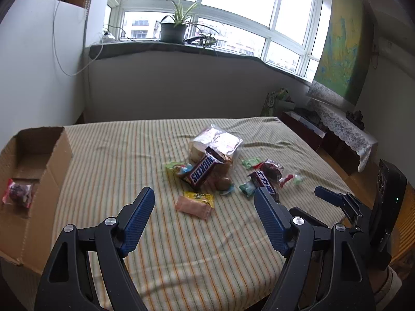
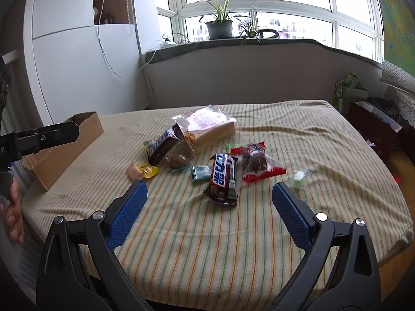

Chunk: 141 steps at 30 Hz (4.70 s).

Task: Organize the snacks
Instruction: 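Grasp the pink wafer with the left gripper while the right gripper grasps the Snickers bar, then carry the pink wafer and Snickers bar into the box and release both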

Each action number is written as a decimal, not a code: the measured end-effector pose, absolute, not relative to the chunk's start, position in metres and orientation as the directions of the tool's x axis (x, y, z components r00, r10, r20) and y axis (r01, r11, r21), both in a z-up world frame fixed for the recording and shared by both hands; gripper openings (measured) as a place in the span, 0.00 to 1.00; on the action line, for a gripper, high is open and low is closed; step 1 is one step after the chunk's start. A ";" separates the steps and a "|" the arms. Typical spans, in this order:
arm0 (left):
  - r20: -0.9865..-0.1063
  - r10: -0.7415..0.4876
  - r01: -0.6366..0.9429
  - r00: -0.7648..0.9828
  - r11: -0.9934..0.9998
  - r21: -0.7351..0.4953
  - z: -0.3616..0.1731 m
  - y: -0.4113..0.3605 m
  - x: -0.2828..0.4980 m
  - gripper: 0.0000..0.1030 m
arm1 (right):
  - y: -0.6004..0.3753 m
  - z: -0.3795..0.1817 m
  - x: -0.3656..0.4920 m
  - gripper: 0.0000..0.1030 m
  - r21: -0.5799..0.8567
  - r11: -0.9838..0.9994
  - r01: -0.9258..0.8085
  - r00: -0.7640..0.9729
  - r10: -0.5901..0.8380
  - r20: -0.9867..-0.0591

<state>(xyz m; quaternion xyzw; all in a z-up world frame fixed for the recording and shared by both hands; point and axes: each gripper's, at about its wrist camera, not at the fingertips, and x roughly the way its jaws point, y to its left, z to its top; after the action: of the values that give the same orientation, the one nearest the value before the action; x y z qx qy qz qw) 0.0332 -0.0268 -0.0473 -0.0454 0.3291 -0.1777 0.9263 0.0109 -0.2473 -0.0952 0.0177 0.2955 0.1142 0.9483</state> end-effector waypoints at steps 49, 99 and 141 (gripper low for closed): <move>-0.685 -0.397 0.326 0.611 0.915 -0.240 -0.112 -0.032 0.054 0.37 | -0.280 -0.139 0.059 0.29 0.272 0.944 -0.189 0.696 0.324 -0.640; -0.430 -0.114 -0.067 0.895 0.921 -0.383 -0.052 0.213 -0.024 0.37 | 0.007 -0.026 0.027 0.30 0.091 0.748 -0.657 0.603 0.595 -0.531; -0.470 -0.006 -0.216 0.883 0.882 -0.419 -0.048 0.245 -0.039 0.68 | 0.069 -0.048 0.046 0.46 0.130 0.675 -0.726 0.520 0.663 -0.539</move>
<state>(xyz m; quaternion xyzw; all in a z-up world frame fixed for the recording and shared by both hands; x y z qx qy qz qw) -0.0389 0.2452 -0.0481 -0.2365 0.2355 0.0558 0.9410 0.0455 0.0694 -0.0478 -0.0558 0.2844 0.3991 0.8699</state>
